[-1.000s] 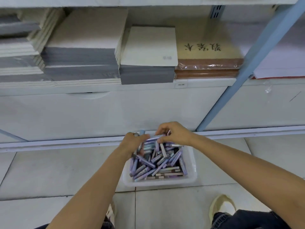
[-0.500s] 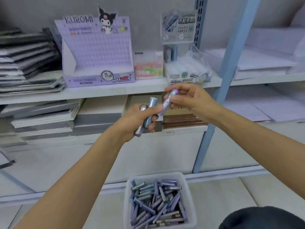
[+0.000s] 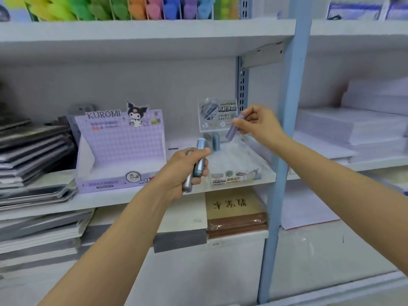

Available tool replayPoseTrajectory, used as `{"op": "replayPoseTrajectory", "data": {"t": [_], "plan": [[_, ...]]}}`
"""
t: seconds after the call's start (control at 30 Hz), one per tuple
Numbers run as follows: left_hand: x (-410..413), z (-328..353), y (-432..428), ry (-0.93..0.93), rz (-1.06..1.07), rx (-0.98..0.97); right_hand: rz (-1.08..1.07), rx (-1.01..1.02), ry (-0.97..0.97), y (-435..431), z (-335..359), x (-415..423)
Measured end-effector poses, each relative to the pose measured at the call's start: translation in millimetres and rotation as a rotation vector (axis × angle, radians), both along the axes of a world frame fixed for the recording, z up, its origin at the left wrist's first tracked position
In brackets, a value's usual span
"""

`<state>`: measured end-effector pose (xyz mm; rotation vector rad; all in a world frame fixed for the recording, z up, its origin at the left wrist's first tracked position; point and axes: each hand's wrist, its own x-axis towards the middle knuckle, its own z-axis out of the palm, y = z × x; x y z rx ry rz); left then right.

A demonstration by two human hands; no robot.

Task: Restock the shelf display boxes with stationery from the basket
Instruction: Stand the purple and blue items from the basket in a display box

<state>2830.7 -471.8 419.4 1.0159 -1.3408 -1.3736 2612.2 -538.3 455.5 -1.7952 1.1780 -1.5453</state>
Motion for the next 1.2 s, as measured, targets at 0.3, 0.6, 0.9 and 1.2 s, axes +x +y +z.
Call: {"op": "replayPoseTrajectory", "data": {"t": [0.3, 0.6, 0.9, 1.2], "plan": [[-7.5, -9.5, -11.5, -0.356, 0.001, -0.204, -0.183, 0.026, 0.344, -53.8, -27.7, 19.3], [0.2, -6.0, -16.5, -0.308, -0.027, -0.17, -0.213, 0.011, 0.353, -64.3, -24.6, 13.6], [0.5, -8.8, -26.2, -0.296, 0.016, -0.174, -0.267, -0.035, 0.405, -76.4, -27.0, 23.2], [2.5, -13.0, -30.0, -0.291, -0.008, -0.184, -0.248, -0.084, 0.498, -78.1, -29.7, 20.0]]}}
